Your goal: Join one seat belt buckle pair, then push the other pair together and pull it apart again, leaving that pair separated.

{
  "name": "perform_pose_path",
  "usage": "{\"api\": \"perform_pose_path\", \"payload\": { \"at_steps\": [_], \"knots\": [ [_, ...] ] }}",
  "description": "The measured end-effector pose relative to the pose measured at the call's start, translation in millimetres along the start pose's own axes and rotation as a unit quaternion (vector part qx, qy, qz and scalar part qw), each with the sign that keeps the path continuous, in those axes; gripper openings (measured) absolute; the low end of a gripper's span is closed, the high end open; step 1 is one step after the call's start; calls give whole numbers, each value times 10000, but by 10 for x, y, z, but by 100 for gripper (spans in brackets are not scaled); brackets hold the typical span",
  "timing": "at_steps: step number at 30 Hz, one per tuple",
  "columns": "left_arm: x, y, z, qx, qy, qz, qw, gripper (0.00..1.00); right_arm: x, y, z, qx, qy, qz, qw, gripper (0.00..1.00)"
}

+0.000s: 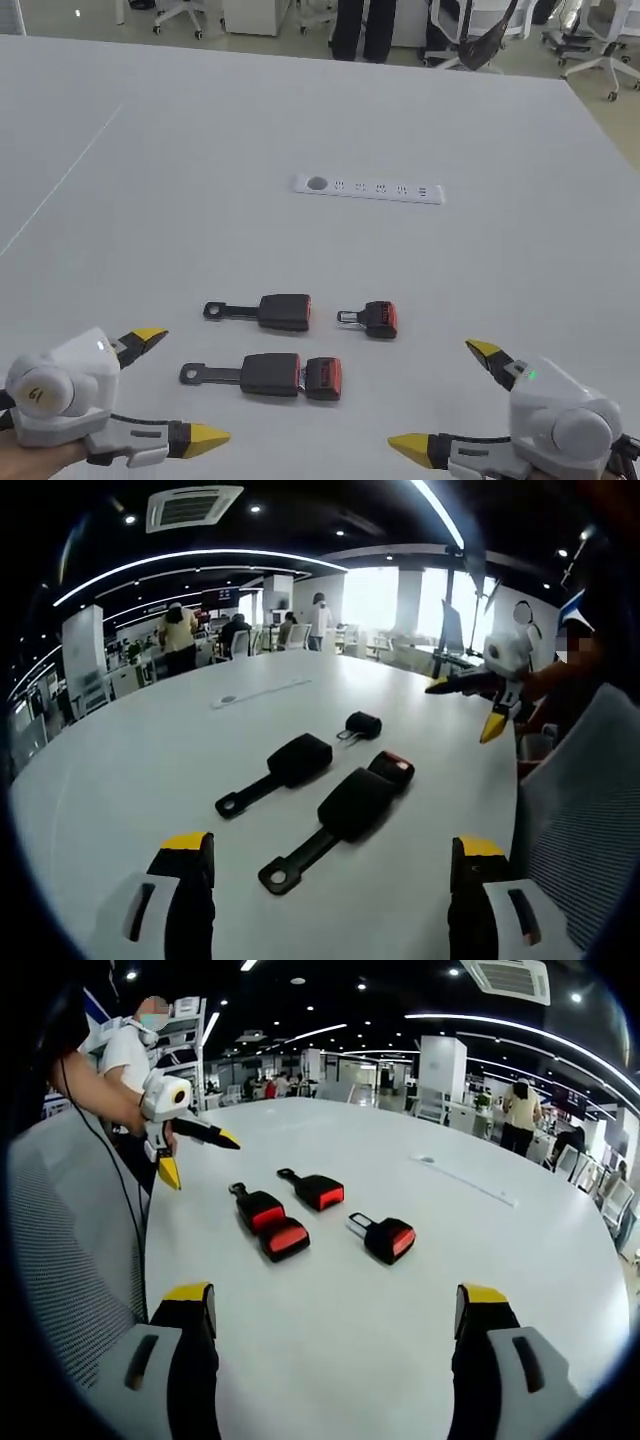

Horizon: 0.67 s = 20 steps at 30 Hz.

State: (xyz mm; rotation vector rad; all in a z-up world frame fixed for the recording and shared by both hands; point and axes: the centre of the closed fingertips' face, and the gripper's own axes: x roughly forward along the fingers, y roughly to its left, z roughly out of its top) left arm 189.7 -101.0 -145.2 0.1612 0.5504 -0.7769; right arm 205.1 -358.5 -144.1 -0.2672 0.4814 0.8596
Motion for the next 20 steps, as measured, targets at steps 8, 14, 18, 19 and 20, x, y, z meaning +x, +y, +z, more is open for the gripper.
{"api": "perform_pose_path", "payload": {
  "at_steps": [8,14,18,19,20],
  "knots": [
    [11,-46,22,-22,-44,-9,10000,100,-20,22,-50,49,21,29,10000,100],
    [13,-7,0,-100,-75,10,9999,100,-56,20,-20,94,-3,-3,10000,100],
    [18,-18,22,-155,-130,-1,9998,100,-67,17,-31,92,-2,-4,10000,100],
    [21,-19,29,-164,-148,5,9998,100,-61,12,-46,97,-1,-2,10000,100],
    [24,-15,32,-174,-168,4,9997,100,-59,9,-55,87,1,-4,10000,100]
  ]
}}
